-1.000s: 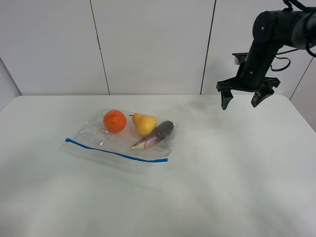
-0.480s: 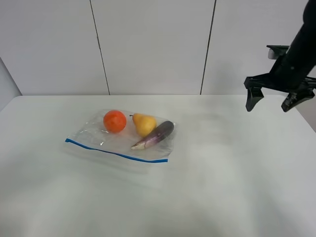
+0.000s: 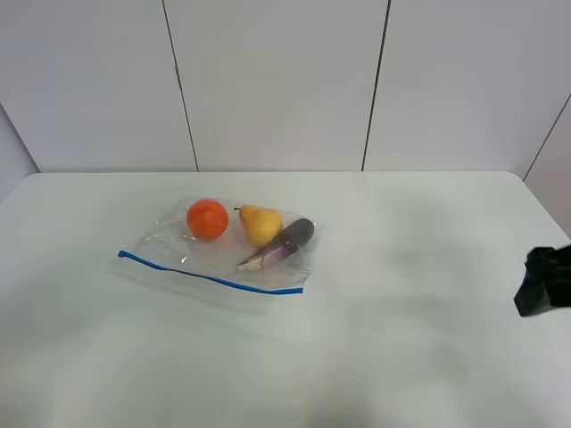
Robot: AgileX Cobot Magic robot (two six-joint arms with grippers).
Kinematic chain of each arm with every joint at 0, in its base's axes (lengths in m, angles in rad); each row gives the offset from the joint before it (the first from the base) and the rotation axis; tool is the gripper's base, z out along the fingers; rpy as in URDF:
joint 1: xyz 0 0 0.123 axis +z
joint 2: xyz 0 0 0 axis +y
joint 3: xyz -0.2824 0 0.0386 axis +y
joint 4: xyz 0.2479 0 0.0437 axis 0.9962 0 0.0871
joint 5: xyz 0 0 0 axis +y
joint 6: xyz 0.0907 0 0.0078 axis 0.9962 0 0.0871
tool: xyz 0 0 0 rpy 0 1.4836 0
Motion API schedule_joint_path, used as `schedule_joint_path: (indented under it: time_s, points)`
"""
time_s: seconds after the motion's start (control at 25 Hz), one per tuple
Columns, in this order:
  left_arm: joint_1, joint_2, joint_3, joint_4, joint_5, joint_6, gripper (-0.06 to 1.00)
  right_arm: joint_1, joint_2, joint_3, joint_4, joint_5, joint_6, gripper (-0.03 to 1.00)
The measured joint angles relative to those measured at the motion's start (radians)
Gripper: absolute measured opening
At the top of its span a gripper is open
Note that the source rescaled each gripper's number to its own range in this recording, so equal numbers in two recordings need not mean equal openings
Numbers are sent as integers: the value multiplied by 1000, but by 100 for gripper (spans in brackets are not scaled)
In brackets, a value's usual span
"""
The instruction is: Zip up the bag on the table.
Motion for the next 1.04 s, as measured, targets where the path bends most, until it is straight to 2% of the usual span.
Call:
schedule_joint_path:
  time_s: [0.2, 0.32, 0.68, 1.04]
  points:
    - [0, 0, 0, 0, 0, 0, 100, 0, -346, 214, 2, -132, 0, 94]
    - [0, 0, 0, 0, 0, 0, 100, 0, -531, 259, 2, -111, 0, 93]
    - [0, 0, 0, 0, 0, 0, 100, 0, -969, 267, 1, -109, 0, 92]
    - [0, 0, 0, 0, 0, 0, 100, 12, -1008, 268, -3, -109, 0, 92]
